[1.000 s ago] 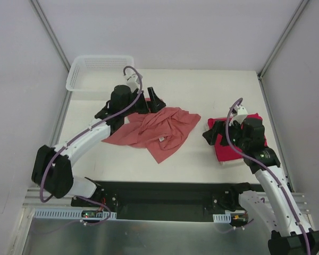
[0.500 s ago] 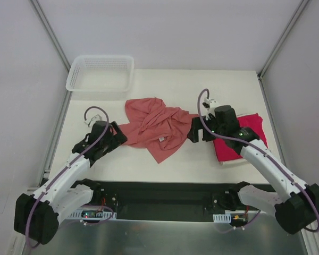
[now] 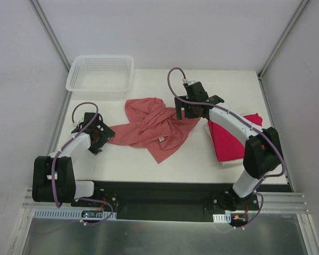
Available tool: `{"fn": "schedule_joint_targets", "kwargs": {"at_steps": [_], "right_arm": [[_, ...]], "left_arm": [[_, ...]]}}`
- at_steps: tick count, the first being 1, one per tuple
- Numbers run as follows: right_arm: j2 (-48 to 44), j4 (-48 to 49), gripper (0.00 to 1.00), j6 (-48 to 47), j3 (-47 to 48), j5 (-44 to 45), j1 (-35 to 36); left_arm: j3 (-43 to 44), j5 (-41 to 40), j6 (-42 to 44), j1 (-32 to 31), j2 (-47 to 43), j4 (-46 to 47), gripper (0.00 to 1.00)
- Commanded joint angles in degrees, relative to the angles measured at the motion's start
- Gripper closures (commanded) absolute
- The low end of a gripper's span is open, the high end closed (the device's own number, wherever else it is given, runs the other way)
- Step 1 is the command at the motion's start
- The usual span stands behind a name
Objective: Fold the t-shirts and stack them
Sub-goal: Flatten out the tshirt
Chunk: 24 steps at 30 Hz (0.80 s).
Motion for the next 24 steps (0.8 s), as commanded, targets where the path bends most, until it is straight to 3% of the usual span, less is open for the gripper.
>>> {"fn": "schedule_joint_targets", "kwargs": {"at_steps": [1,4,7,8,11,14,16,17,18,20,21,24], "right_arm": [[6.2,-2.6,0.04,-0.1,6.3,2.2,0.3],[10.0,-2.8,0.04,0.0,9.3,2.2,0.3],[13.1,-3.2,0.03,0.1,12.0,2.3,0.3],[13.8,-3.2,0.03,0.4,13.3,2.5,0.2],[17.1,-3.7,0.02,1.3,15.2,4.2,0.2],[19.7,-3.0,0.04,2.6,16.7,5.5,0.2],[21.4,-2.0,0.16,3.3,17.0,7.0,0.2],[21.8,-1.4,0.24,3.5,17.3,7.3,0.2],[22.9,-1.3,0.40,4.0,18.0,7.6,0.2],[23.4,-1.1,0.60,4.3,18.3,7.7,0.3],[23.2,-1.1,0.76,4.7,18.2,7.5,0.2],[19.3,1.2,0.95,4.8,16.1,8.0,0.2]], "left_arm": [[4.6,3.8,1.0,1.1,6.3,4.0,0.09],[6.9,4.2,2.0,1.1,11.5,4.9,0.15],[8.5,6.4,2.1,1.1,16.2,5.4,0.35],[9.0,7.1,2.1,1.1,18.2,5.5,0.58],[10.1,8.7,3.2,1.1,20.9,6.0,1.00],[9.9,8.4,3.8,1.1,20.3,6.2,1.00],[9.3,6.9,4.2,1.1,18.9,6.2,1.00],[8.7,6.5,4.3,1.1,16.9,6.2,1.00],[8.4,6.0,4.5,1.1,15.7,6.2,1.00],[7.4,5.8,5.0,1.1,11.8,6.2,1.00],[7.1,6.0,5.5,1.1,10.2,6.2,1.00],[5.9,7.0,6.0,1.1,2.3,6.2,1.00]]}}
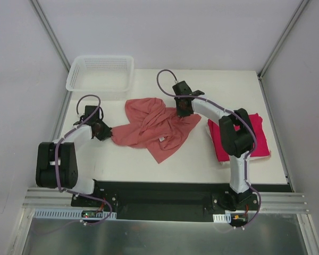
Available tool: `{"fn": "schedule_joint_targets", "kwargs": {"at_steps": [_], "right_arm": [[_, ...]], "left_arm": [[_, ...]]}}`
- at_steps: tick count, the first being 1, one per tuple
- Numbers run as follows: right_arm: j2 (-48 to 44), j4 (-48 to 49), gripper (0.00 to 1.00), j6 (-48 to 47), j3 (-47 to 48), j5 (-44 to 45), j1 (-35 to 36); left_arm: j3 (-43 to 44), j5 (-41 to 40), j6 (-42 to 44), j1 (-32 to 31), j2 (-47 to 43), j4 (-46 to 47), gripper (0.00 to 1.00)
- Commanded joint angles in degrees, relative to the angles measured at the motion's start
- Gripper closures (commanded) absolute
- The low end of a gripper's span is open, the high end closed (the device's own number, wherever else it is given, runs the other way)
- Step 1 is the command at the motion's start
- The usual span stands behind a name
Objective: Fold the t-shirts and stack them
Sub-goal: Flatten out the tshirt
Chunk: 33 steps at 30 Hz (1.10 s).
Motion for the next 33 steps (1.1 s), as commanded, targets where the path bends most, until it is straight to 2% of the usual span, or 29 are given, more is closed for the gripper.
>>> {"fn": "schedule_joint_targets", "kwargs": {"at_steps": [1,3,7,9,10,13,15,20,24,28,33], "right_arm": [[-5.8,3.9,0.99,0.7,-1.6,2.2,0.3],[-11.7,5.4,0.99,-0.3,-3.6,3.0,0.5],[-24.1,6.5,0.99,-3.5,-8.3,3.0,1.4],[-32.0,6.5,0.99,-6.4,-10.5,2.1,2.2],[-34.6,5.9,0.99,-7.2,-11.0,1.8,2.6],[-44.6,3.1,0.99,-14.1,-11.0,1.2,5.7],[-51.5,1.2,0.99,-17.4,-9.2,-1.1,8.2],[-65.0,-1.4,0.97,-17.8,-4.0,-11.4,10.2],[-69.8,-5.0,0.96,-16.7,2.7,-14.6,10.2],[-70.2,-10.3,0.94,-16.6,8.8,-15.8,10.2],[-66.9,-8.9,0.91,-20.0,7.6,-8.4,10.2]], "left_arm": [[-1.9,0.3,2.5,0.0,-15.0,-1.7,1.00],[-2.7,0.4,2.5,0.0,-21.2,-1.7,1.00],[-3.8,1.1,2.7,0.0,-42.5,-1.7,1.00],[-3.2,2.2,2.6,0.0,-48.9,-1.8,1.00],[-1.6,2.5,2.4,0.0,-54.4,-1.9,1.00],[4.7,3.7,2.4,0.0,-62.1,-3.0,1.00],[11.4,4.7,2.6,0.0,-63.8,-4.2,1.00],[26.5,4.8,2.0,0.0,-64.8,-9.3,1.00],[40.1,0.6,3.2,0.0,-64.0,-14.3,1.00],[45.4,-0.3,4.1,0.0,-62.8,-16.4,1.00],[42.6,-3.1,3.3,0.0,-58.4,-16.7,1.00]]}}
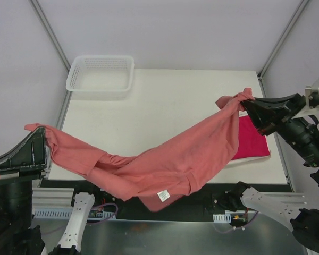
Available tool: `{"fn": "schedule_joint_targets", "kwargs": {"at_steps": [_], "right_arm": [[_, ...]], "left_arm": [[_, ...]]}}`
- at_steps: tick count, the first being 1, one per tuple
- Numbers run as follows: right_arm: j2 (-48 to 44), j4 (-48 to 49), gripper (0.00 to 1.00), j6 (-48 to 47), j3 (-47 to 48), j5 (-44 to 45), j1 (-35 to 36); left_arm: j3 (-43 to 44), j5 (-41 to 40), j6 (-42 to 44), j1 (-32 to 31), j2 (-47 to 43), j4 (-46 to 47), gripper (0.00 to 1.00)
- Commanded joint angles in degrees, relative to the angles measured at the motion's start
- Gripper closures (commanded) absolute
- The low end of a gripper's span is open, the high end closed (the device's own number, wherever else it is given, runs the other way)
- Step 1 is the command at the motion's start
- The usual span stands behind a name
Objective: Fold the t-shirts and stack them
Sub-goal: Flatten out the tshirt
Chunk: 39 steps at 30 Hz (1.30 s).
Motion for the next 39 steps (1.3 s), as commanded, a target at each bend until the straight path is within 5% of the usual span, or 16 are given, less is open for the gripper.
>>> {"fn": "schedule_joint_targets", "kwargs": {"at_steps": [1,5,8,12,15,20,27,31,32,33,34,35,39], "right_arm": [[6.7,1.2,0.91,-4.7,-2.5,9.3,0.0],[15.0,3.9,0.99,-9.0,0.8,20.2,-1.7],[23.0,4.0,0.99,-9.2,6.6,17.1,-7.0],[33.2,-0.4,0.99,-5.5,26.0,12.3,-14.9],[35.5,-2.4,0.97,-3.6,30.6,6.0,-17.9],[23.6,-0.4,0.93,-1.1,10.8,5.0,-17.9],[5.1,-8.5,0.86,17.7,-29.3,-6.6,-17.4],[1.3,-1.7,0.73,25.1,-52.1,-13.0,-9.8],[2.1,-3.8,0.68,24.9,-52.8,-13.3,-7.7],[3.8,-4.9,0.58,24.3,-52.6,-12.2,-6.8],[4.3,-5.8,0.22,23.7,-52.1,-10.9,-6.0],[4.7,-7.2,0.02,23.4,-51.2,-9.4,-5.3],[6.9,-7.5,0.03,20.7,-46.1,-1.4,-5.3]], "left_arm": [[-3.6,-3.6,0.2,0.0,8.4,-2.7,1.00],[-3.5,-8.5,0.1,0.0,18.9,-2.8,1.00],[1.2,-8.0,0.5,0.0,29.1,-2.3,1.00],[16.8,-7.8,2.0,0.0,42.0,-2.4,1.00],[22.9,-8.7,3.9,0.0,44.6,-2.9,1.00],[13.4,-18.8,5.6,0.0,37.4,-4.6,1.00],[-20.2,-32.6,3.1,0.0,19.8,-13.1,1.00],[-33.4,-37.3,-5.0,0.0,15.6,-22.8,0.99],[-35.8,-38.3,-5.6,0.0,15.8,-23.3,0.93],[-36.3,-38.5,-5.9,0.0,16.0,-23.5,0.56],[-36.3,-38.3,-6.0,0.0,16.4,-23.7,0.34],[-35.0,-37.9,-6.2,0.0,17.8,-25.2,0.05],[-32.6,-32.0,-6.5,0.0,19.2,-26.3,0.01]]}}
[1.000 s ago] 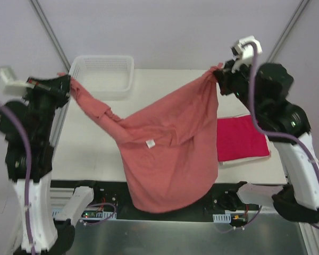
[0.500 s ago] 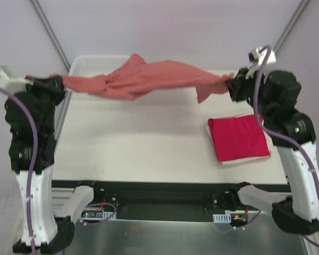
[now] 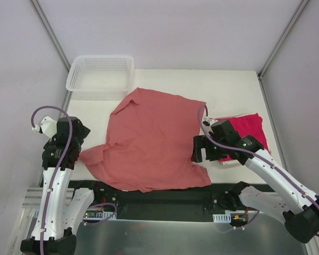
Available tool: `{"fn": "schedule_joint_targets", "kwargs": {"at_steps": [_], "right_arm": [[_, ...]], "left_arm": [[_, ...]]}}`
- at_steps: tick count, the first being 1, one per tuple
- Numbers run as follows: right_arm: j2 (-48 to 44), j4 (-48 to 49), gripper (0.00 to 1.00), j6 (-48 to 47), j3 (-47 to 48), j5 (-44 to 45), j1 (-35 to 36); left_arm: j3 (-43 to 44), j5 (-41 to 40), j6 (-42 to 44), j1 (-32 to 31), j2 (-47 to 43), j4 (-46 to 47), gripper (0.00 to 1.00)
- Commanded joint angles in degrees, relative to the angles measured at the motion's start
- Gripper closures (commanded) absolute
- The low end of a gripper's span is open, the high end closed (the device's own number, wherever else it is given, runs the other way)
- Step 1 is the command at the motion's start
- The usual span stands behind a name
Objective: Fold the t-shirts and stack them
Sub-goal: Flatten out the tshirt
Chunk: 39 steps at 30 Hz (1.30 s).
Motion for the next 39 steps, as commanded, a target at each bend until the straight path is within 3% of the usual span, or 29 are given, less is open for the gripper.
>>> {"fn": "schedule_joint_targets", "kwargs": {"at_steps": [1,4,10,19,23,29,35,39], "right_arm": [[0.2,1.6,0.03,-0.9,8.8,6.9,0.2],[4.5,4.2,0.03,-3.1,12.0,7.5,0.2],[22.3,10.1,0.03,-7.8,22.3,3.6,0.2],[50.8,9.3,0.03,-8.4,39.0,3.8,0.2],[56.8,7.7,0.03,-6.9,40.5,3.8,0.2],[51.6,13.8,0.03,-4.3,26.6,1.8,0.2],[44.8,20.0,0.03,-1.5,13.0,-6.3,2.2],[43.2,22.5,0.03,0.0,10.0,-9.7,8.5]], "left_arm": [[4.1,3.4,-2.3,0.0,-0.3,-1.2,0.01],[2.2,14.4,-1.5,0.0,-0.3,1.6,0.01],[-13.1,39.5,-0.1,-0.2,2.9,15.1,0.01],[-19.9,34.5,-1.8,-11.4,10.9,18.0,0.01],[-17.7,24.6,0.3,-11.4,18.1,17.9,0.01],[-11.2,18.9,-0.1,-11.3,35.2,18.3,0.01],[0.9,23.0,2.8,-12.5,51.8,20.1,0.01],[14.0,24.9,4.3,-14.5,63.8,20.3,0.01]]}}
